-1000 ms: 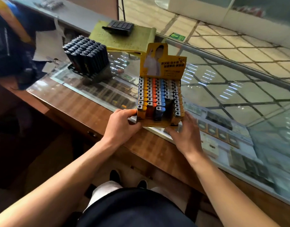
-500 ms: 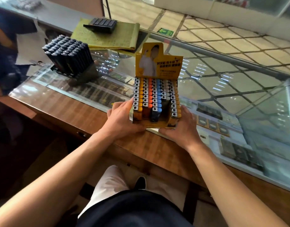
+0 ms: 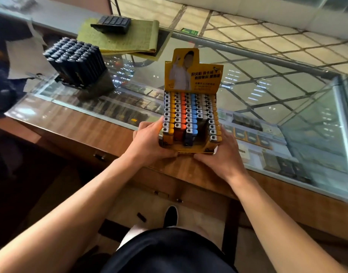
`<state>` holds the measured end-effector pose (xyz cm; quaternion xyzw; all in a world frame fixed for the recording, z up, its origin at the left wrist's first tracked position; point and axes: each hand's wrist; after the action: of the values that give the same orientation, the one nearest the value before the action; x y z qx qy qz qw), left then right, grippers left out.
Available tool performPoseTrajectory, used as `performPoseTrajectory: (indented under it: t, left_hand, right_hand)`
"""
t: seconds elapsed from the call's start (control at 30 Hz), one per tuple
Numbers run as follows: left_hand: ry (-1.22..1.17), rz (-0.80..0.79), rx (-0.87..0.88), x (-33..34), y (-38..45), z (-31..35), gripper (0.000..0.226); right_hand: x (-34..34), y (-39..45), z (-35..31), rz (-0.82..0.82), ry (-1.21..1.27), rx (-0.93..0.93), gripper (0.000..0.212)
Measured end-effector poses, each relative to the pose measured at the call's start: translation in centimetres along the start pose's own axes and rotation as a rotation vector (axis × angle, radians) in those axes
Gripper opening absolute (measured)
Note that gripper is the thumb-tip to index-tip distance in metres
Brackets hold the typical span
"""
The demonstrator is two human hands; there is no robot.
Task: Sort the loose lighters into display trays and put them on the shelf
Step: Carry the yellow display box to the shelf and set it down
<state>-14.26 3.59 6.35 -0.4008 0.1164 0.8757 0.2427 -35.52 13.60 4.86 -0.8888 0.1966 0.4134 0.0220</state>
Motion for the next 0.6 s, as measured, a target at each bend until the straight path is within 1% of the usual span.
performPoseTrajectory:
  t: [0.1, 0.2, 0.3, 0.43, 0.5, 0.6]
  left_hand:
    - [0.005, -0.04, 0.047, 0.1, -1.2, 0.1, 0.087]
    - [-0.003, -0.045, 0.123, 0.5, -2.6, 0.6, 0.08]
    - [-0.014, -0.03, 0.189, 0.8, -4.2, 1.1, 0.075]
    - [-0.032, -0.015, 0.215, 1.1, -5.8, 2.0, 0.071]
    - [-0.063, 0.008, 0.191, 1.2, -6.6, 2.4, 0.072]
    - [-0.084, 0.013, 0.157, 1.6, -7.8, 2.7, 0.078]
  right_hand:
    - [-0.1, -2.1, -0.1, 0.008, -0.028, 0.032, 0.084]
    - [-0.2, -4.3, -0.3, 0.013, -0.034, 0.051, 0.087]
    - [-0.5, -6.1, -0.2, 0.044, -0.034, 0.046, 0.085]
    - [-0.7, -8.2, -0.4, 0.066, 0.008, 0.048, 0.08]
    - [-0.9, -9.1, -0.3, 0.075, 0.026, 0.055, 0.077]
    - [-1.3, -10.3, -0.2, 0.065, -0.071, 0.077, 0.075]
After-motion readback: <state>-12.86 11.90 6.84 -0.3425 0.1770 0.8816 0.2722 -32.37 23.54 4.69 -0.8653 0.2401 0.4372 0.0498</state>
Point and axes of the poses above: each hand's wrist, its own y-axis towards the middle knuckle, its own x-axis out of the palm, z = x × y, and after that the axes turned 7 degrees about z, right-handed
